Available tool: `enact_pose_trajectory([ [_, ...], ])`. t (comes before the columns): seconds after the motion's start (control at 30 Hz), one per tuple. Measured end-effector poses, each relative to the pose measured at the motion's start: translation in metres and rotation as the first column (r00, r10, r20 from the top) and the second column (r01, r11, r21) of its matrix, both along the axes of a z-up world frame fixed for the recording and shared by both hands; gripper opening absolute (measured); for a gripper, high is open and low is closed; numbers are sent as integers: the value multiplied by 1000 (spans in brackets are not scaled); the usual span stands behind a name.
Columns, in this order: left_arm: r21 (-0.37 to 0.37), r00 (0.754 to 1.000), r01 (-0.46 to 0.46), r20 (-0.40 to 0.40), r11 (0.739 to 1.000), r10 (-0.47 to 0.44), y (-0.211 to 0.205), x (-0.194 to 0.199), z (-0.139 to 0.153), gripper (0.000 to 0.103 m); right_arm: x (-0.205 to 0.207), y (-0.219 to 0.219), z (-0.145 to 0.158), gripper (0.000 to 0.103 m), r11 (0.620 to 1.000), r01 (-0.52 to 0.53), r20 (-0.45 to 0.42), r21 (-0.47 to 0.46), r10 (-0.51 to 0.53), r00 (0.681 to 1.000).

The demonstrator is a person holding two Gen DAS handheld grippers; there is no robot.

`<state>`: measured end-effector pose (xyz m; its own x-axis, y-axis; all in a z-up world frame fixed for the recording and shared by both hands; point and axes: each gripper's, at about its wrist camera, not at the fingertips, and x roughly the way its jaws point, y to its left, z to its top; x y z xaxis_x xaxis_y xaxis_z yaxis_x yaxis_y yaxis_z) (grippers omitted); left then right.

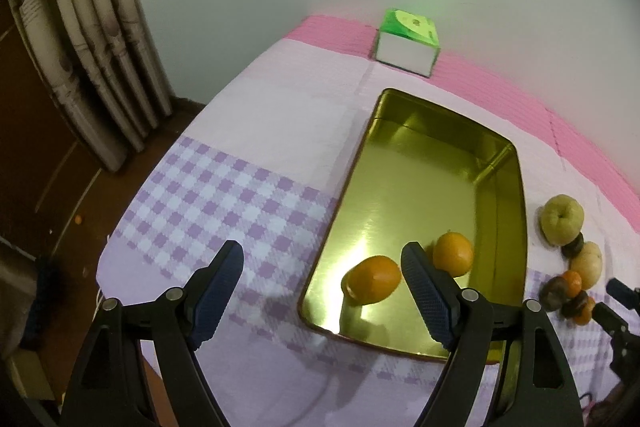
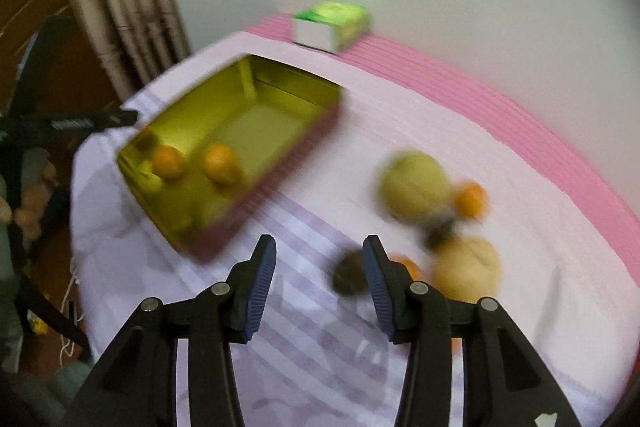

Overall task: Organize fruits
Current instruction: 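Move the right gripper back to the mandarin with a stem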

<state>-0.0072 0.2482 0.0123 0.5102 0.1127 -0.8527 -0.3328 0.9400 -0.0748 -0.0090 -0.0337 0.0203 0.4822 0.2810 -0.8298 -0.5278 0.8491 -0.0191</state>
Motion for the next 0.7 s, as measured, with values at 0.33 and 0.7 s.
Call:
enact_pose_trajectory([
  [0.33,50,997,74,0,996,-74,-25,2,3,81,-5,-97,-30,50,982,186,-86,-14,-187,979],
  [0.7,42,981,194,-21,980,-193,-74,2,8,81,8,-99,-56,48,978,205,-125,42,-199,972],
])
